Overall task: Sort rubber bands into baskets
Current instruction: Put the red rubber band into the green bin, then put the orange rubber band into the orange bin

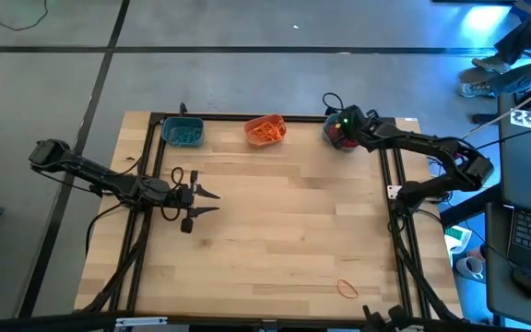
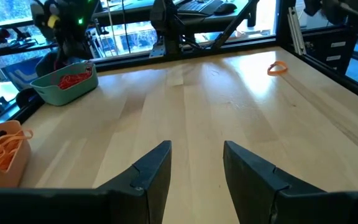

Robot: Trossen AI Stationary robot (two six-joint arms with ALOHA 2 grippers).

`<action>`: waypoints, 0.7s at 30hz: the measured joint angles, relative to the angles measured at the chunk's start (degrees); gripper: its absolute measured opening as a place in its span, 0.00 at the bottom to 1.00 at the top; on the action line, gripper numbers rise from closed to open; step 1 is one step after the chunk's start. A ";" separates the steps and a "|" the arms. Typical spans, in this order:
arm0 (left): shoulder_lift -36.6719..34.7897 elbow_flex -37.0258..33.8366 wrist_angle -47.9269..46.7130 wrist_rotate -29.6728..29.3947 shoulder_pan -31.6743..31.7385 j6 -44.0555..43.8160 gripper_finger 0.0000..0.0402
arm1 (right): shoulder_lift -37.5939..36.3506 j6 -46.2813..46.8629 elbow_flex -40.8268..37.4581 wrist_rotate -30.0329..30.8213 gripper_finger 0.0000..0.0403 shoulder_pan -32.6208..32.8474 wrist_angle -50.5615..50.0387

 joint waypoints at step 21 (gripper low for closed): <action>0.02 -0.02 -0.35 0.00 -0.01 -1.01 0.36 | -9.50 10.70 10.25 -20.90 0.51 16.73 -34.50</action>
